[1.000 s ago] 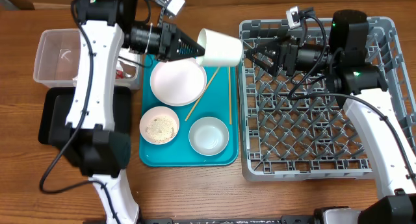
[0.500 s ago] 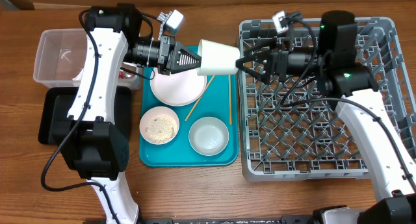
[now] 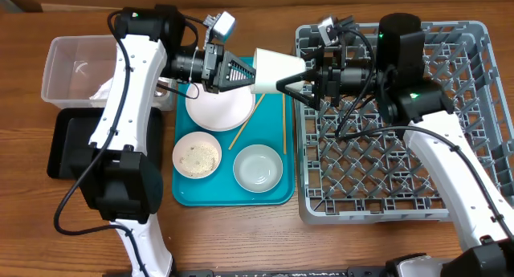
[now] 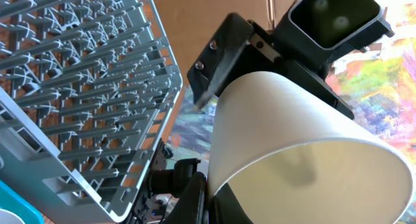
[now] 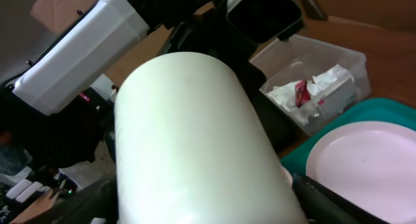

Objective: Sort waste into correct bins and load items into the dishwasher
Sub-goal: 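Grasp the paper cup with right gripper and release left gripper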

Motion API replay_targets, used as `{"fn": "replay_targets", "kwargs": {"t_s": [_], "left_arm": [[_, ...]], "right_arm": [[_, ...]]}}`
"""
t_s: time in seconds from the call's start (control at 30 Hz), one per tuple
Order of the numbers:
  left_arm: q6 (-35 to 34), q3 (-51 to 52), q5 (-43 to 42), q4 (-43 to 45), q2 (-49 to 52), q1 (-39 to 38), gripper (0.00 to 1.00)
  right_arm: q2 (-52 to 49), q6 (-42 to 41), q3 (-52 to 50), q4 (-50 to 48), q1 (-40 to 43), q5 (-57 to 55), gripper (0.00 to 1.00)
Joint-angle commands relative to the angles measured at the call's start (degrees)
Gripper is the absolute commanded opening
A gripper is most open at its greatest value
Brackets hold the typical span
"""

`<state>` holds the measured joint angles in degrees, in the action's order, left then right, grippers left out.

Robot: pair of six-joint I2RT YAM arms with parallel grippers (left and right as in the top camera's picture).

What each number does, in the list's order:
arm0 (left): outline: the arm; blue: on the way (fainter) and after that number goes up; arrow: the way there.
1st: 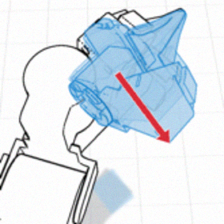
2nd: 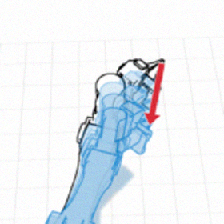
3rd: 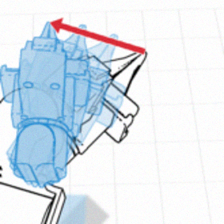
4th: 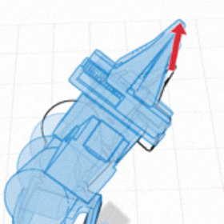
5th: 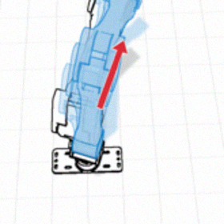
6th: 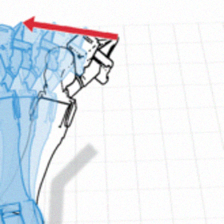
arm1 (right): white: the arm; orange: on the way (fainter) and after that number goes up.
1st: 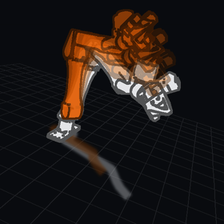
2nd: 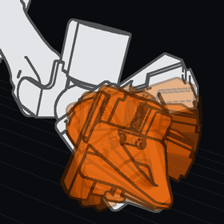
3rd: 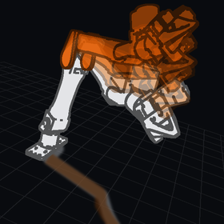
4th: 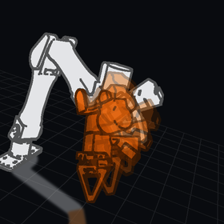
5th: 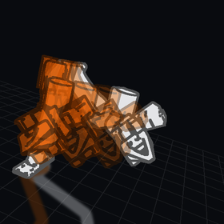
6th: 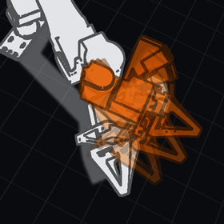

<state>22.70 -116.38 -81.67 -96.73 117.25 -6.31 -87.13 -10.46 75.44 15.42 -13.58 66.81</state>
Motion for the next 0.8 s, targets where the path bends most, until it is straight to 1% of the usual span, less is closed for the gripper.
{"fn": "replay_targets", "kwargs": {"t_s": [0.0, 0.1, 0.17, 0.3, 0.4, 0.53, 0.63, 0.67, 0.7, 0.77], "left_arm": [[1.1, 0.1, -1.8, -0.1, -0.3, -0.4, 0.04], [1.1, 0.1, -1.2, -0.1, -0.3, -0.6, 0.04], [-0.3, 0.1, 0.0, -0.1, -0.3, -0.4, 0.04], [-0.9, 0.1, 0.9, -0.1, -0.3, -0.9, 0.04], [-0.9, 0.1, 1.0, -0.1, -0.3, -0.9, 0.04], [-0.9, 0.1, 1.3, -0.1, -0.3, -0.6, 0.04], [-0.9, 0.1, 1.3, -0.1, -0.3, -0.5, 0.04], [-0.8, 0.1, 1.3, -0.1, -0.3, -0.5, 0.04], [-0.8, 0.1, 1.3, -0.1, -0.3, -0.5, 0.04], [-0.8, 0.1, 1.3, -0.1, -0.3, -0.5, 0.04]], "right_arm": [[-0.7, 0.2, 1.4, -0.8, -0.2, 0.4, 0.79], [-0.7, 0.2, 1.4, -1.3, -0.2, 0.4, 0.7], [-0.7, 0.2, 1.4, -1.7, -0.2, 0.4, 0.67], [-0.7, 0.2, 1.4, -2.4, -0.2, 0.4, 0.64], [-0.7, 0.2, 1.4, -2.8, -0.2, 0.4, 0.59], [-0.7, 0.2, 1.4, -3.2, -0.2, 0.4, 0.58], [-0.7, 0.2, 1.4, -3.3, -0.2, 0.4, 0.6], [-0.7, 0.2, 1.4, -3.4, -0.2, 0.4, 0.66], [-0.7, 0.2, 1.4, -3.6, -0.2, 0.4, 0.75], [-0.7, 0.2, 1.4, -4.3, -0.2, 0.4, 0.79]]}}
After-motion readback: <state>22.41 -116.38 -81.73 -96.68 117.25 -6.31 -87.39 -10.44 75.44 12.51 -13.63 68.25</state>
